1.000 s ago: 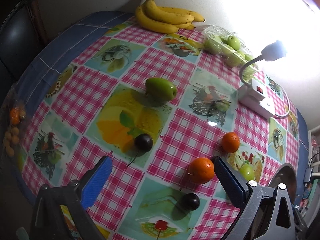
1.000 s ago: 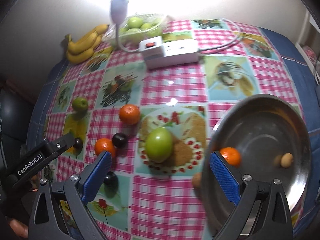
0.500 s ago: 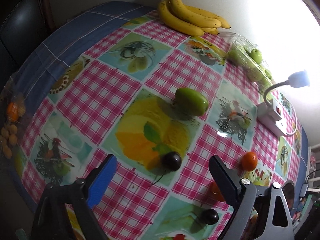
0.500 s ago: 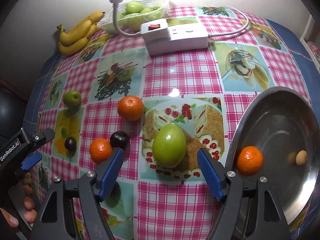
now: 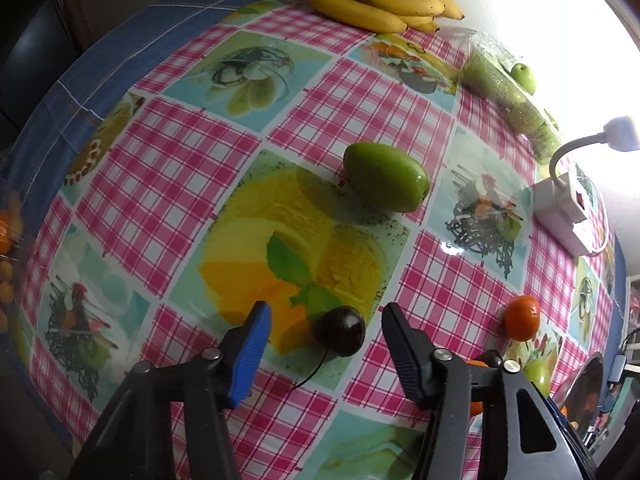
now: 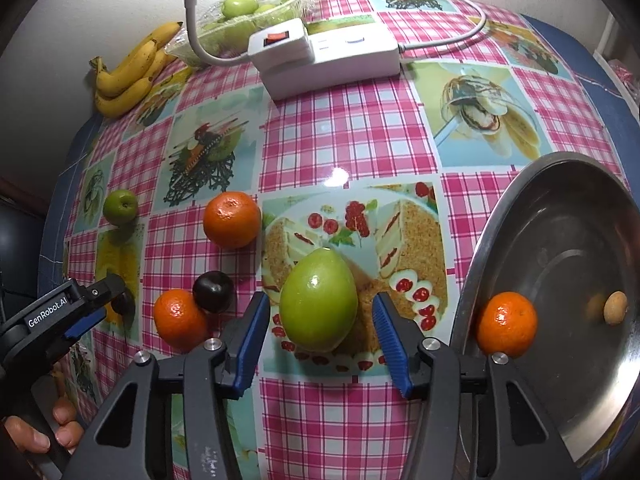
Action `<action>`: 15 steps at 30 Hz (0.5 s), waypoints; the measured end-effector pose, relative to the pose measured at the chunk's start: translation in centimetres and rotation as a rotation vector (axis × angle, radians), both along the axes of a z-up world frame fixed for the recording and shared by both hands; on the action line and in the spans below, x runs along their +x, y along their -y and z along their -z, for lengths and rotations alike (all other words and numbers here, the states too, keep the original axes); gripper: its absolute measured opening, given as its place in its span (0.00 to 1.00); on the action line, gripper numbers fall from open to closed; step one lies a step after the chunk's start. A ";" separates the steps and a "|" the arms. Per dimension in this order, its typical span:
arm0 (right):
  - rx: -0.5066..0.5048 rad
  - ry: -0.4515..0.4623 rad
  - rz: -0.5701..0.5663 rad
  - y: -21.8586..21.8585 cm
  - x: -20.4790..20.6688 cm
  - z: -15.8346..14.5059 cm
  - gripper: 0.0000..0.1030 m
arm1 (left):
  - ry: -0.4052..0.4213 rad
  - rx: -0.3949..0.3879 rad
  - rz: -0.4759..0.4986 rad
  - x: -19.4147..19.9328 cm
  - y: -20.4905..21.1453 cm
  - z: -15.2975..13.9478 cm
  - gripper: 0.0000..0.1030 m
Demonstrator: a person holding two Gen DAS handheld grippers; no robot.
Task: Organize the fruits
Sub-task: 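Grasp the green apple with the right gripper while the left gripper grasps a dark plum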
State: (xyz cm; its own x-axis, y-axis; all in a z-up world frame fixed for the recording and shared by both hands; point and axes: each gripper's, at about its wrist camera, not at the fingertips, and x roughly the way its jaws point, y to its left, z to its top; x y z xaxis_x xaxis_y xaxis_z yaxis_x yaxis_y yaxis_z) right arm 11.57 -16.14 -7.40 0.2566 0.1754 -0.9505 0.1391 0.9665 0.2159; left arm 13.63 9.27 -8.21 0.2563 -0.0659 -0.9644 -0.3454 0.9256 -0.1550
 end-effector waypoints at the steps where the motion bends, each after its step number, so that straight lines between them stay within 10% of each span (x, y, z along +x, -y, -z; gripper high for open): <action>1: 0.001 -0.006 0.001 0.0 0.1 0.2 0.51 | -0.002 -0.002 -0.003 0.1 -0.1 0.1 0.54; 15: -0.026 -0.017 -0.007 -0.7 0.7 0.9 0.47 | -0.019 0.013 0.048 1.2 1.5 1.1 0.50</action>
State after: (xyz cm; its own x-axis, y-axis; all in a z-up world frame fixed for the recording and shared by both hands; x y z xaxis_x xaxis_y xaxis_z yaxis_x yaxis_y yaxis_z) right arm 12.24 -15.41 -8.28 0.2389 0.1520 -0.9591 0.1361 0.9727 0.1881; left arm 14.87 7.78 -9.35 0.2347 -0.0655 -0.9699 -0.3036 0.9429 -0.1371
